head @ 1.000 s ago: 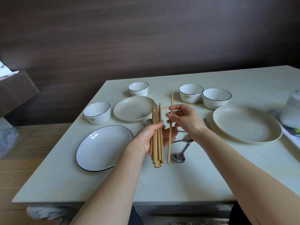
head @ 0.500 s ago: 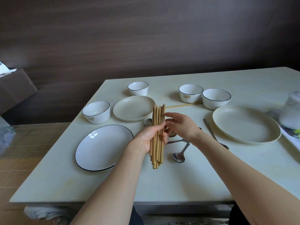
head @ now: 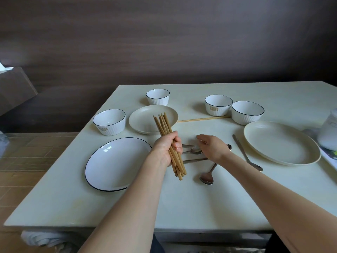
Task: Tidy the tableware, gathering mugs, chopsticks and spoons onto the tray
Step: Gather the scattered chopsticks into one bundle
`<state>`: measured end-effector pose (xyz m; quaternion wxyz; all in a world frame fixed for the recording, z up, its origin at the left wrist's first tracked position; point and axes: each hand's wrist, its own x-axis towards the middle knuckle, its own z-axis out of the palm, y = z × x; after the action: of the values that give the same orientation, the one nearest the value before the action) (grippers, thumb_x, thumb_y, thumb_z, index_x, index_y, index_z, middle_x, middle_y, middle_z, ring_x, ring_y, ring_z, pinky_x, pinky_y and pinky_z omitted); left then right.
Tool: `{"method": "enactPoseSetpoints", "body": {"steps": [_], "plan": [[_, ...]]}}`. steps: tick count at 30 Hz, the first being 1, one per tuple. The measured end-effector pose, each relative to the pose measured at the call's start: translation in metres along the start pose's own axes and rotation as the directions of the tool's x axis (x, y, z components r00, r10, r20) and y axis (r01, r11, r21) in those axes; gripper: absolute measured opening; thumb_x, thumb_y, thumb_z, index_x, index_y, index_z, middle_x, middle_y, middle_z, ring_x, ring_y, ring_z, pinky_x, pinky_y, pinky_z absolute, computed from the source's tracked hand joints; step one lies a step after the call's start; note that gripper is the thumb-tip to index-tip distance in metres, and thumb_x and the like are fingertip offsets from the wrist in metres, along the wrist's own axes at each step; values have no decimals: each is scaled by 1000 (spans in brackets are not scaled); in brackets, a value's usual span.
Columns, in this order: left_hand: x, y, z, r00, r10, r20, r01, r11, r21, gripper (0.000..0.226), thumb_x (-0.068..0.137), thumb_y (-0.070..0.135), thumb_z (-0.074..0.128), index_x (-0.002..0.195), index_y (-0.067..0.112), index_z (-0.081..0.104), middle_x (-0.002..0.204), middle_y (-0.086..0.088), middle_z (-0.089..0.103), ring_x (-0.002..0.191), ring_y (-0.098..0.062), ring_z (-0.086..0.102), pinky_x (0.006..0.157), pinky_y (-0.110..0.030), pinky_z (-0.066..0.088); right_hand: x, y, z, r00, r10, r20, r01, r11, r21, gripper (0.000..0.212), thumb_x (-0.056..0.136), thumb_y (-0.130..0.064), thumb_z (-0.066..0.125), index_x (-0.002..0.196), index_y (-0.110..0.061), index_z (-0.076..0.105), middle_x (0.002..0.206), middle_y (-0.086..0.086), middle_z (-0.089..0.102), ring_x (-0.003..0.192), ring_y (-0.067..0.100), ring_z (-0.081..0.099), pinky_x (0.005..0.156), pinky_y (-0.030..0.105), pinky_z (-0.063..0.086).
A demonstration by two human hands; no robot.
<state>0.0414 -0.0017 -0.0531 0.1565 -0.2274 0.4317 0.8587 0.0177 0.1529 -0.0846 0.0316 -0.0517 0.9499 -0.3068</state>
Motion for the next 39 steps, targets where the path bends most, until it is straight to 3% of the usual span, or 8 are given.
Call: {"method": "enactPoseSetpoints", "body": {"steps": [2,4,9,13,23,31,36,39], "plan": [[2,0,1,1000,1,-6,-1,1000,14,31,96,17,51,66,15,43,38,5,44,23,-5,32,31,-8,25,11,4,3,1000,2,8,-1,997,-71,21,95,-20,35,87,-15,55,82,3,59,92,31,56,75,33,42],[5,1,3,1000,14,-9,-13,999,31,31,95,16,52,66,14,44,40,4,44,24,-5,32,32,-8,25,25,3,2,1000,6,18,-4,993,-117,19,92,-21,35,85,-16,52,80,2,58,90,32,57,79,37,45],[13,2,4,1000,21,-1,-20,999,39,27,94,16,54,68,14,46,43,4,45,26,-5,33,33,-9,26,65,-11,-4,996,-26,80,51,945,-324,41,93,-12,36,133,-7,47,142,11,45,129,32,43,106,39,36],[16,5,4,1000,15,2,-15,999,35,27,94,16,54,68,14,47,44,4,45,27,-5,34,33,-10,27,96,-14,-4,994,-13,111,63,883,-465,53,91,-8,35,144,-13,34,155,4,26,136,30,32,112,38,30],[20,-1,11,999,38,-4,-37,995,90,28,94,16,54,68,14,47,52,2,43,28,-6,34,34,-11,29,99,-5,-7,985,-164,-48,99,776,-624,33,88,-2,42,113,-11,61,116,9,58,110,30,53,75,30,41],[11,0,7,997,61,-52,-55,993,104,27,94,15,54,68,13,47,51,1,44,27,-6,34,33,-11,30,51,-10,-17,907,-385,172,356,480,-801,29,90,-2,41,115,-9,54,115,9,58,107,30,58,70,31,37],[1,2,4,993,97,-72,-90,991,95,26,94,15,54,69,13,47,52,1,44,27,-6,34,32,-11,29,19,-4,-22,920,-391,24,284,622,-730,36,84,4,43,115,-13,48,111,6,57,104,27,56,66,31,34],[-3,0,4,991,108,-75,-100,990,97,26,95,15,53,70,13,46,50,2,44,27,-6,34,33,-10,29,9,-5,-21,862,-450,-232,257,784,-565,24,89,-5,47,111,-14,50,103,6,60,95,30,57,63,32,35]]}}
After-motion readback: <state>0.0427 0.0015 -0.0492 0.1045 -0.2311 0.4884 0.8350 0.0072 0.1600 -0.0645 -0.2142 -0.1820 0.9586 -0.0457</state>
